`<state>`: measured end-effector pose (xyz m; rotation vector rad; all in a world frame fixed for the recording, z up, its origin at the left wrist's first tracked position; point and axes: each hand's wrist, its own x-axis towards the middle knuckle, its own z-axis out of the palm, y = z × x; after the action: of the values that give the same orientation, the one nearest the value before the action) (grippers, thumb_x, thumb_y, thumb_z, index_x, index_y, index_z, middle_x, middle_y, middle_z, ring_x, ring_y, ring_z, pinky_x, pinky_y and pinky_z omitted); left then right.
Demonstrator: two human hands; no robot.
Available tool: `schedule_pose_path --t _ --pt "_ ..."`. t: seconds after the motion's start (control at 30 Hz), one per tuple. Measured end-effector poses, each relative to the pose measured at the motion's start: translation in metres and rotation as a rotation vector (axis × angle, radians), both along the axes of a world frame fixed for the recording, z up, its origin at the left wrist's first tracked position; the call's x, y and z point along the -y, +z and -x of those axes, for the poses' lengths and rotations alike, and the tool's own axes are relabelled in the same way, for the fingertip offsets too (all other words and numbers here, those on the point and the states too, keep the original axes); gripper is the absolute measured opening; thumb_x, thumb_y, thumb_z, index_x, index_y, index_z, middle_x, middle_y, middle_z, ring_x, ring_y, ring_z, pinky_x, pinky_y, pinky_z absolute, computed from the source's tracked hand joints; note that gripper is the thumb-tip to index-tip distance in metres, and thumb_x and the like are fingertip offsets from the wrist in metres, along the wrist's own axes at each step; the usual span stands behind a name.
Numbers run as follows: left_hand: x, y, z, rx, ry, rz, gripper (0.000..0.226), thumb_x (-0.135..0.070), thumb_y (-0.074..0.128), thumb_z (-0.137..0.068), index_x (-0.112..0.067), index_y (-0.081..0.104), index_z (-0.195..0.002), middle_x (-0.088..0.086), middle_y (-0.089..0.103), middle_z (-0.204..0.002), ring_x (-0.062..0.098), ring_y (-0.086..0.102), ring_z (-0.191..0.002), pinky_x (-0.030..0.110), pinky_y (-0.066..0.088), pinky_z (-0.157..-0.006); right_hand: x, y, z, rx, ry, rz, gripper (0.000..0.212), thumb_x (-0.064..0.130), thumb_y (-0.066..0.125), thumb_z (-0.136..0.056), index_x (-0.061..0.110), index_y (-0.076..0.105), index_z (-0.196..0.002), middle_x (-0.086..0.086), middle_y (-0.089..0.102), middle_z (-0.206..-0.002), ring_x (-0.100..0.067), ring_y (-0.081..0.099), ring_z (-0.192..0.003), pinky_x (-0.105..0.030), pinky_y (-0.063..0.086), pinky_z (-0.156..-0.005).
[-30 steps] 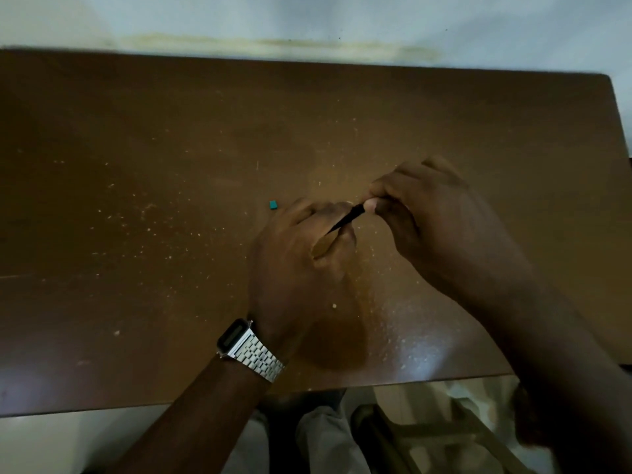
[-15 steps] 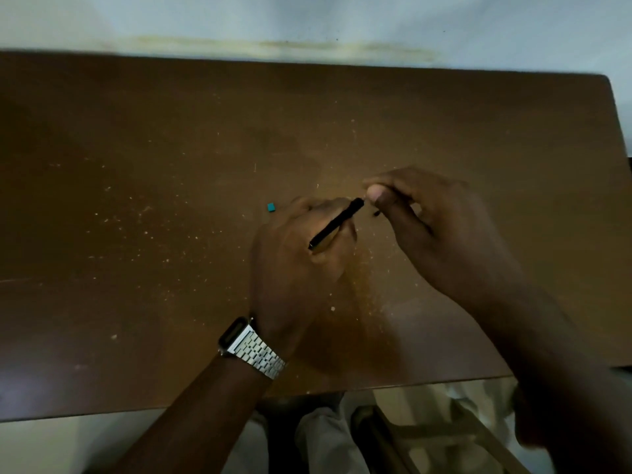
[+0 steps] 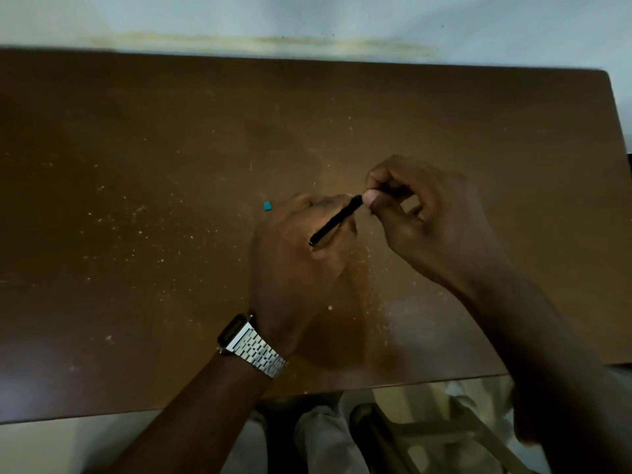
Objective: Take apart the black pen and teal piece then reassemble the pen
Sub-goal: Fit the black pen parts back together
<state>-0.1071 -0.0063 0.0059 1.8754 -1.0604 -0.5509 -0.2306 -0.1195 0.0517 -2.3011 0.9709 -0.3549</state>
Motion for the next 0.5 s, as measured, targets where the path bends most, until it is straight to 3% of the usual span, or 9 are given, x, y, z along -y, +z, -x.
schedule_pose_path --t 0.1,0.4,0.5 --pt "0.000 -0.001 0.000 -0.027 0.010 -0.007 0.028 -0.024 0.068 -0.095 -0.014 0.075 -0.121 0.002 0.076 -0.111 0.017 0.074 -0.096 0.045 0.062 -0.077 0.001 -0.001 -0.001 -0.009 -0.009 -0.027 0.005 0.020 0.061 -0.097 0.018 0.065 -0.095 0.002 0.069 -0.088 -0.011 0.066 -0.083 -0.026 0.055 -0.067" --pt "-0.005 -0.002 0.003 0.087 0.012 -0.041 0.021 -0.021 0.073 -0.095 -0.014 0.078 -0.114 0.005 0.076 -0.092 0.020 0.070 -0.079 0.046 0.057 -0.065 -0.009 -0.006 -0.006 -0.029 -0.056 -0.070 0.007 0.017 0.062 -0.097 0.015 0.065 -0.091 -0.003 0.067 -0.082 -0.019 0.064 -0.078 -0.044 0.055 -0.070" --pt "-0.007 -0.007 0.003 0.036 0.019 -0.049 0.023 -0.021 0.072 -0.095 -0.014 0.077 -0.116 0.004 0.076 -0.096 0.020 0.071 -0.083 0.047 0.059 -0.068 -0.011 -0.009 -0.006 -0.019 -0.062 -0.101 0.009 0.018 0.059 -0.099 0.016 0.066 -0.094 0.000 0.068 -0.085 -0.014 0.065 -0.080 -0.033 0.055 -0.073"
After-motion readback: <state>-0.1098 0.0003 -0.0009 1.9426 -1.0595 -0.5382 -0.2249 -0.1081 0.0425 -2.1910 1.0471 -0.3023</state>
